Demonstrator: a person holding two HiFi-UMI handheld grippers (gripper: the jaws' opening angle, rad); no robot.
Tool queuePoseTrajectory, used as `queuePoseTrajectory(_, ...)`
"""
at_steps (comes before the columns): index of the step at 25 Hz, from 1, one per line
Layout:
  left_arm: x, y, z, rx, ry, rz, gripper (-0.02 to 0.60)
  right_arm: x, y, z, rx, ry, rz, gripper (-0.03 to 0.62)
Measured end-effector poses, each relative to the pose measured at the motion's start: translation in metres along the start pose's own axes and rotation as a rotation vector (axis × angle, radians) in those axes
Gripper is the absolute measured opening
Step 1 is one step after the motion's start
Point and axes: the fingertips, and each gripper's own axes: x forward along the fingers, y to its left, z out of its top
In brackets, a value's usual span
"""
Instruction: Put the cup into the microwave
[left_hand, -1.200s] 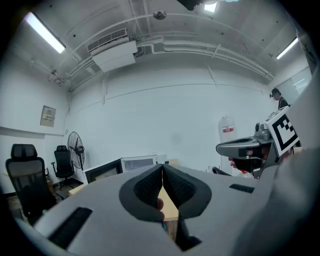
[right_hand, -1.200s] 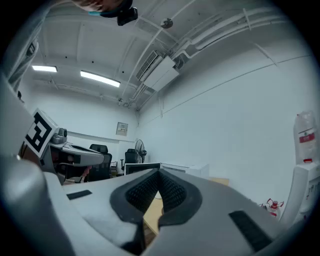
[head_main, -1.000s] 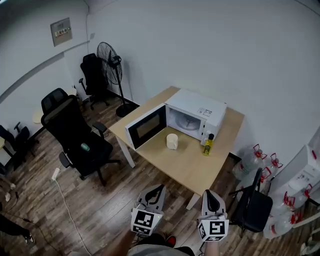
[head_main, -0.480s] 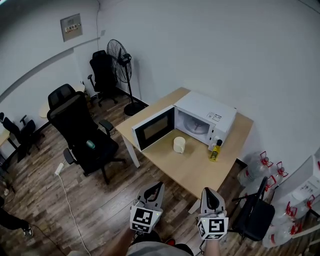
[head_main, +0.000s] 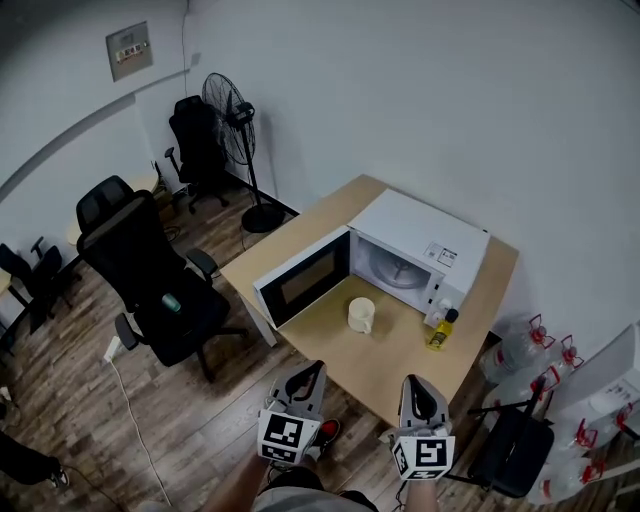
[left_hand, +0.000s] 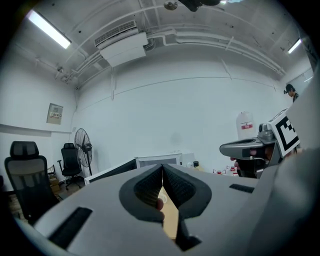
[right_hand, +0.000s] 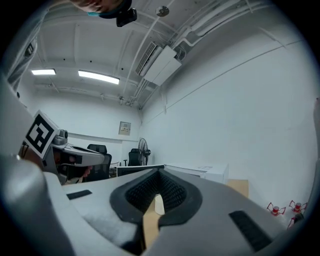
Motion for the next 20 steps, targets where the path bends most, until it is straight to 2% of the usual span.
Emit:
queuePoseTrajectory(8,0.096,0.046,-0.015,-0.025,0.053,-0.078,0.025,0.099,-0.015,-0.018,0.006,0.053,-0.02,0.012)
queuePoseTrajectory(13,0.146,0.069,-0.043,-0.045,0.098,-0.108,0.025,0.154,-0.019,-0.047,-0.003,0.106,-0.013,0.012)
queuePoseTrajectory(20,0.187,0.087,-0.089,-0.069,0.174,-0.132,0.023,0.202,-0.022,-0.1,0.02,0.183,0.001,0.012)
